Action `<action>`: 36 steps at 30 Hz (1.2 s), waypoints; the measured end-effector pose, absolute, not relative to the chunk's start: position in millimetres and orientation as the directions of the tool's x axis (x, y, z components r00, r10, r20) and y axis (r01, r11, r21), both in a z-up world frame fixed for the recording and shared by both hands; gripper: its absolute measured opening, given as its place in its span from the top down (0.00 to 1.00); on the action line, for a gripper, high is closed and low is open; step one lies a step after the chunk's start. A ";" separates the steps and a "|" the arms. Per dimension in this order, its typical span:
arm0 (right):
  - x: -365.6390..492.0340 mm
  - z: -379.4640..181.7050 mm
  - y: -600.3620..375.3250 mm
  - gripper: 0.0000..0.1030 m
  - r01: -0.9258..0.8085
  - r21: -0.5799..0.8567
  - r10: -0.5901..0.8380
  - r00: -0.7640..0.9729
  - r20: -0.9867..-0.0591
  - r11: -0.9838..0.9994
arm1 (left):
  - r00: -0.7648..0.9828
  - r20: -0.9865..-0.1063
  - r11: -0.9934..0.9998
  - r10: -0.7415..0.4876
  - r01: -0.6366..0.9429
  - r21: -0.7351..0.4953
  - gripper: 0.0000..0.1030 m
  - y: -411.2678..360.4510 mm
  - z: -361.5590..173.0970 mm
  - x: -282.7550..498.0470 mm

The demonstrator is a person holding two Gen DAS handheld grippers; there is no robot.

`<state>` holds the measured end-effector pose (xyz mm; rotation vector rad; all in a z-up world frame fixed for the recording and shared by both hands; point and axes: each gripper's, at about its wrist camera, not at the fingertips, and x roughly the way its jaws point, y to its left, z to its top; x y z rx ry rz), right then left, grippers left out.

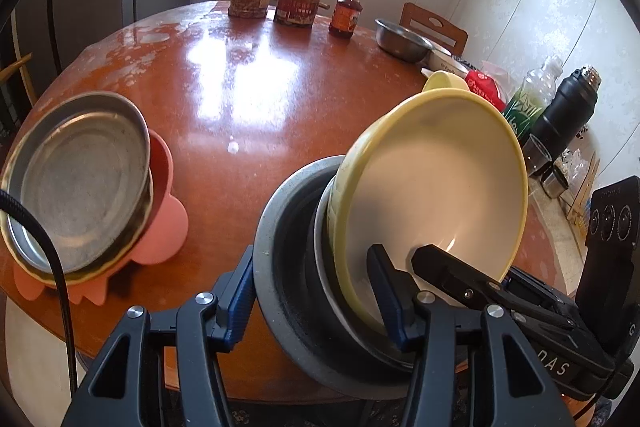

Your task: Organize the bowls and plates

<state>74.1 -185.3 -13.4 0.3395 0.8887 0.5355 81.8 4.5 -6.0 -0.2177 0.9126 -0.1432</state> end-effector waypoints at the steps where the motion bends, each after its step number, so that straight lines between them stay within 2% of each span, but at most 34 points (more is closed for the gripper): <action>1: 75.5 -10.5 -184.1 0.52 -0.302 0.490 0.572 0.517 -0.637 0.818 | 0.612 -0.762 0.968 -0.213 0.029 -0.247 0.48 7.0 -2.1 82.3; 24: 100.9 54.0 -45.8 0.52 -0.488 0.446 0.659 0.500 -0.562 0.751 | 0.731 -0.676 0.967 -0.090 -0.097 -0.234 0.48 140.1 53.7 63.0; 36: 105.8 59.1 8.2 0.52 -0.548 0.424 0.684 0.470 -0.557 0.721 | 0.739 -0.671 0.961 -0.057 -0.141 -0.236 0.48 183.3 50.6 54.0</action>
